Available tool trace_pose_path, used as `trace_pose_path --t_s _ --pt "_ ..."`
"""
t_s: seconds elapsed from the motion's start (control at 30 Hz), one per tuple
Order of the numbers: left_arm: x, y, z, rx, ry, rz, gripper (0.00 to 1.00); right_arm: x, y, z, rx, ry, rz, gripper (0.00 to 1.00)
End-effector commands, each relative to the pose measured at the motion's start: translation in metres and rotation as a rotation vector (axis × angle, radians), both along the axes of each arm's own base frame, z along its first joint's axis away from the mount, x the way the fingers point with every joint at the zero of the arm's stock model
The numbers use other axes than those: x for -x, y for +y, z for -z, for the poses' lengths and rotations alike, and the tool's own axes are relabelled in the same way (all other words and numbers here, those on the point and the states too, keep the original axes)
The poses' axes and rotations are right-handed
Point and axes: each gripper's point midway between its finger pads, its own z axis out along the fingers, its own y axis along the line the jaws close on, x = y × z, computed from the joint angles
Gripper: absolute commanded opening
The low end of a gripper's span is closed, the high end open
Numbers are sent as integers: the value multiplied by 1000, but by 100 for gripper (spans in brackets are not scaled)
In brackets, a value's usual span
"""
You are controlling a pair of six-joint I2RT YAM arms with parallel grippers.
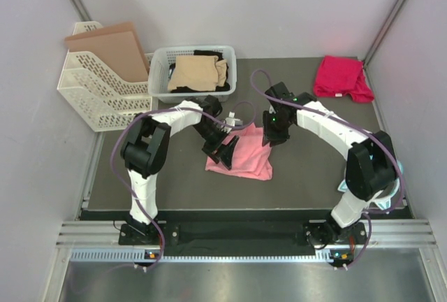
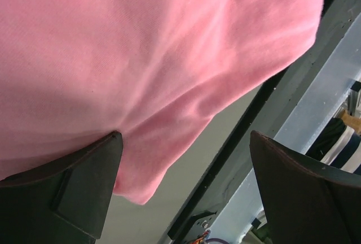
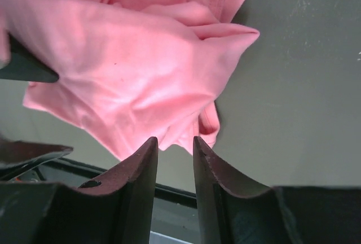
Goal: Fold and stack the t-shirts
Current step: Smooth out wrinkles on the folded tshirt
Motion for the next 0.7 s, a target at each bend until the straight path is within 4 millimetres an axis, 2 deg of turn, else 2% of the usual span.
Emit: trace_pose_path --t_s 0.0,0.1,0.2,0.27,0.33,0.37,0.4,0.53,0.67 --pt "0 7 12 -5 -44 15 99 1 13 -26 -84 -42 2 32" --pt "1 10 16 -15 -61 10 99 3 36 -22 -154 -10 -23 31" --pt "-1 12 17 -21 -82 5 99 14 66 -24 -214 12 -94 32" --pt "-2 12 17 -24 -90 5 99 21 80 -17 -236 34 -123 32" --pt "-2 13 17 -27 -98 10 99 22 81 -1 -243 55 -120 32" --pt "-3 14 16 -31 -112 10 99 23 79 14 -230 86 -109 32" --pt "-3 15 15 -35 -118 11 99 30 73 30 -212 122 -103 31" --pt "-2 21 14 -51 -145 15 99 33 47 81 -143 191 -61 31" --pt "0 28 15 -65 -163 12 99 34 28 106 -100 230 -58 31"
